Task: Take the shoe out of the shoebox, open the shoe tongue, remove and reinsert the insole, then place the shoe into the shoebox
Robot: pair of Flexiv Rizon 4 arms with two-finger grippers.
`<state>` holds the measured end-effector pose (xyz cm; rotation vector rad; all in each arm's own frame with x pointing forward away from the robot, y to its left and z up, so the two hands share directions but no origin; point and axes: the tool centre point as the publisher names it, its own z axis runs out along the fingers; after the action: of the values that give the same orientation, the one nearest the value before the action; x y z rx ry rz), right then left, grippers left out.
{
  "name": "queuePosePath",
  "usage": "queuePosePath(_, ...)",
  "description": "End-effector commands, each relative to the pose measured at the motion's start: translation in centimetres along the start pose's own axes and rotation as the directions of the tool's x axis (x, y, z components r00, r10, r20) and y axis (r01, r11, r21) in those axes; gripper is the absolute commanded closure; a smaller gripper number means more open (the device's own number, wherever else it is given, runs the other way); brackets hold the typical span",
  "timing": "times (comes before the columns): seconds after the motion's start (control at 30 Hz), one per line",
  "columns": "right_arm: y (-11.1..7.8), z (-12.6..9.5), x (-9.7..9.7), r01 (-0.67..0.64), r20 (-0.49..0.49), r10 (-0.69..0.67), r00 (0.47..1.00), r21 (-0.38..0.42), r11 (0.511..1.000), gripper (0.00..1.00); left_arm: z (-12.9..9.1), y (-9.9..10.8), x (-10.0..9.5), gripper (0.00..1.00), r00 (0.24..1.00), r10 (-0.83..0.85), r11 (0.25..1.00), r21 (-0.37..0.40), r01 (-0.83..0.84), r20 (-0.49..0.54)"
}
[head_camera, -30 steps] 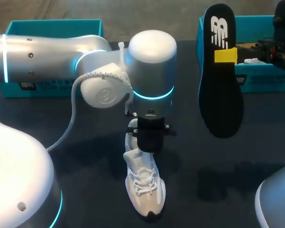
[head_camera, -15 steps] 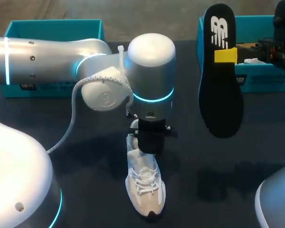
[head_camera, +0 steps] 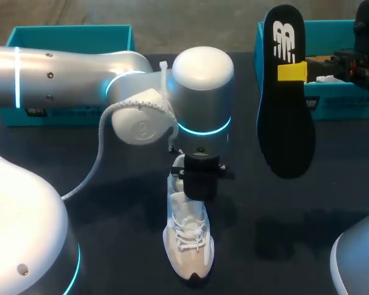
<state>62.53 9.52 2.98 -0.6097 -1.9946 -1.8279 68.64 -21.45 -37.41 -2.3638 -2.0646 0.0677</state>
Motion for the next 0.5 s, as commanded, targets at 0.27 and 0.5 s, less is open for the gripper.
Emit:
queuePosePath(0.27, 0.05, 0.20, -0.14, -0.002, 0.000, 0.002, 1.000, 0.003, 1.000, 1.00, 0.30, -0.18, -0.39, 1.00, 1.000, 0.002, 1.000, -0.008, -0.002, -0.002)
queuePosePath(0.5, 0.05, 0.20, -0.14, -0.002, 0.000, 0.002, 1.000, 0.003, 1.000, 1.00, 0.42, -0.03, -0.16, 0.65, 1.000, -0.013, 1.000, -0.005, 0.013, -0.001)
